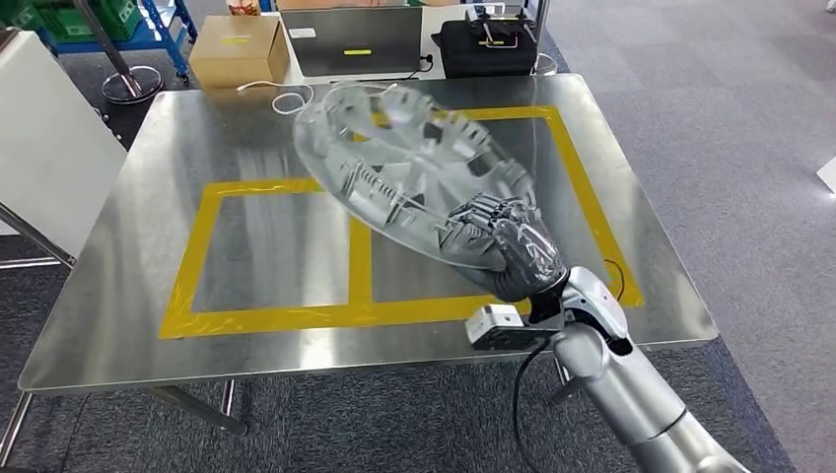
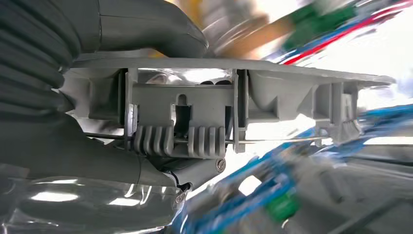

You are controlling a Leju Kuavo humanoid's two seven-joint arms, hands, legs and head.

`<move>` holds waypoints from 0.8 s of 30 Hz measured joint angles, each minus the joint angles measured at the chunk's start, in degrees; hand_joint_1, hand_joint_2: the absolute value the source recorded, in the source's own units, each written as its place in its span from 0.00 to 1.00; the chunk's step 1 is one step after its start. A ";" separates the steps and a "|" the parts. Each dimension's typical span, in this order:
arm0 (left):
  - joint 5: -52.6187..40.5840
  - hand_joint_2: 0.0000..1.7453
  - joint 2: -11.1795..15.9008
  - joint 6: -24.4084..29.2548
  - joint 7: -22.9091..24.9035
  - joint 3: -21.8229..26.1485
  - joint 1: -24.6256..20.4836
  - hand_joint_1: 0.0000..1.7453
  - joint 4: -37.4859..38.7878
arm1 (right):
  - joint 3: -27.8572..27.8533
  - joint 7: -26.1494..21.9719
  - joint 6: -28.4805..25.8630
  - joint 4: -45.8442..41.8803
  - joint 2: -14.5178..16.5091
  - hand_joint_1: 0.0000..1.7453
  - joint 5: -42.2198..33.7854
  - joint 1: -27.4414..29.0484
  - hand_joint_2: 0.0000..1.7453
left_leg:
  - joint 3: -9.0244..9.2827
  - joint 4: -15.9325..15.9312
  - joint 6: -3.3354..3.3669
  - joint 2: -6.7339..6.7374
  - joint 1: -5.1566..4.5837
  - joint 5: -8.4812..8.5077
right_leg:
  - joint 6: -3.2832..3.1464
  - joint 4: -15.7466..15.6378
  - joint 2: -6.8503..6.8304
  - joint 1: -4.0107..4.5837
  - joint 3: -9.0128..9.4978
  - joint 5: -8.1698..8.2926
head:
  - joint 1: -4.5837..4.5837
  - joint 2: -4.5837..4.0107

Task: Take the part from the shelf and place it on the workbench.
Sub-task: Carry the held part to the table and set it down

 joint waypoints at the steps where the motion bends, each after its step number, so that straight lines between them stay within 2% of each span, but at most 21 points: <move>1: -0.17 1.00 0.01 0.04 0.30 -0.09 0.02 0.00 0.00 | 0.09 1.06 -2.49 1.86 -0.53 1.00 3.09 -0.79 1.00 | -0.10 0.04 -0.25 -0.01 -0.09 -0.06 | -0.22 -0.75 0.03 0.13 0.23 -0.08 | -0.02 0.00; 3: -0.48 1.00 0.05 0.29 1.12 -0.28 0.06 0.00 0.00 | 0.30 2.84 -6.02 5.51 -1.34 1.00 7.42 -2.31 1.00 | -0.15 0.03 -0.81 0.05 -0.08 -0.26 | -0.75 -1.05 0.16 0.06 0.24 -0.02 | -0.02 0.00; 5: -0.73 1.00 0.11 0.64 1.82 -0.47 0.06 0.00 0.00 | 0.55 3.97 -7.62 8.69 -1.91 1.00 9.58 -3.62 1.00 | -0.89 2.01 -1.39 0.14 0.04 -1.68 | -1.43 -1.41 0.20 -0.21 0.61 -0.01 | -0.14 0.00; 6: -0.81 1.00 0.15 0.79 2.02 -0.54 0.04 0.00 0.00 | 0.69 4.29 -7.97 9.98 -2.05 1.00 10.07 -4.02 1.00 | -2.11 4.66 -1.65 0.18 0.15 -3.13 | -1.71 -1.54 0.18 -0.30 0.82 -0.05 | -0.22 0.00; 8: -0.86 1.00 0.19 0.97 2.35 -0.70 0.04 0.00 0.00 | 1.04 4.75 -8.53 12.18 -2.20 1.00 10.63 -4.41 1.00 | -6.16 12.67 -2.06 0.20 0.29 -6.53 | -2.08 -1.53 0.15 -0.19 1.06 -0.31 | -0.37 0.00; 9: -0.90 1.00 0.20 1.01 2.49 -0.79 0.09 0.00 0.00 | 1.22 4.96 -8.82 13.09 -2.23 1.00 10.95 -4.52 1.00 | -8.12 16.04 -2.17 0.21 0.33 -7.45 | -2.15 -1.49 0.15 -0.14 1.18 -0.45 | -0.35 0.00; 10: -0.99 1.00 0.20 1.03 2.65 -0.90 0.13 0.00 0.01 | 1.44 5.31 -9.20 14.05 -2.28 1.00 11.58 -4.67 1.00 | -9.37 17.76 -2.21 0.21 0.34 -7.37 | -2.17 -1.45 0.16 -0.12 1.33 -0.63 | -0.36 0.00; 11: -1.13 1.00 0.20 1.02 2.75 -1.00 0.16 0.00 0.01 | 1.68 5.71 -9.52 14.94 -2.33 1.00 12.45 -4.93 1.00 | -9.53 17.21 -2.18 0.21 0.35 -6.10 | -2.13 -1.39 0.18 -0.11 1.54 -0.85 | -0.37 0.00; 12: -1.28 1.00 0.20 1.02 2.84 -1.11 0.16 0.00 0.01 | 2.04 6.20 -9.76 16.01 -2.39 1.00 13.71 -5.43 1.00 | -8.52 14.28 -2.04 0.21 0.35 -3.76 | -2.04 -1.32 0.21 -0.11 1.82 -1.13 | -0.37 0.00; 13: -1.44 1.00 0.21 0.97 2.90 -1.24 0.14 0.00 0.01 | 2.54 6.77 -9.87 17.39 -2.46 1.00 15.36 -6.16 1.00 | -6.84 9.95 -1.80 0.21 0.33 -1.13 | -1.92 -1.23 0.25 -0.11 2.08 -1.43 | -0.37 0.00; 14: -1.58 1.00 0.21 0.91 2.97 -1.34 0.08 0.00 0.01 | 3.15 7.24 -9.77 18.88 -2.51 1.00 17.01 -7.07 1.00 | -5.14 5.95 -1.55 0.19 0.22 0.80 | -1.72 -1.08 0.30 0.01 2.23 -1.72 | -0.37 0.00; 15: -1.73 1.00 0.22 0.83 3.05 -1.42 0.02 0.00 0.02 | 3.88 7.62 -9.57 20.54 -2.55 1.00 18.66 -8.05 1.00 | -3.85 2.91 -1.29 0.19 0.11 1.92 | -1.50 -0.96 0.36 0.10 2.23 -1.90 | -0.34 0.00; 17: -1.97 1.00 0.22 0.68 3.32 -1.54 -0.08 0.00 0.02 | 5.51 7.95 -8.98 23.94 -2.52 1.00 21.13 -9.76 1.00 | -3.10 1.05 -0.91 0.14 -0.14 1.89 | -0.99 -0.94 0.45 0.23 2.07 -2.00 | -0.32 0.00; 20: -2.23 1.00 0.21 0.53 3.61 -1.86 -0.13 0.00 0.02 | 8.30 7.98 -8.36 29.03 -2.00 1.00 23.28 -11.30 1.00 | -2.54 0.16 -0.02 0.12 0.27 1.97 | -0.19 -0.27 0.35 0.21 2.00 -2.83 | -0.20 0.00; 21: -2.36 1.00 0.20 0.45 3.62 -2.00 -0.18 0.00 0.02 | 9.36 8.05 -8.30 30.94 -1.62 1.00 23.83 -11.67 1.00 | -2.27 -0.19 0.32 0.12 0.45 2.05 | 0.00 1.62 0.32 0.21 1.18 -3.96 | -0.09 0.00; 22: -2.48 1.00 0.20 0.33 3.62 -2.14 -0.26 0.00 0.02 | 10.46 8.17 -8.30 32.88 -1.16 1.00 24.32 -11.93 1.00 | -2.10 -0.34 0.58 0.14 0.47 2.05 | 0.12 4.79 0.29 0.09 -0.40 -5.55 | -0.03 0.00; 24: -2.60 1.00 0.20 0.13 3.62 -2.34 -0.42 0.00 0.02 | 12.53 8.48 -8.39 36.49 -0.15 1.00 25.08 -12.20 1.00 | -2.04 -0.33 0.83 0.15 0.41 1.91 | 0.36 12.74 0.30 -0.07 -4.88 -8.59 | 0.03 0.00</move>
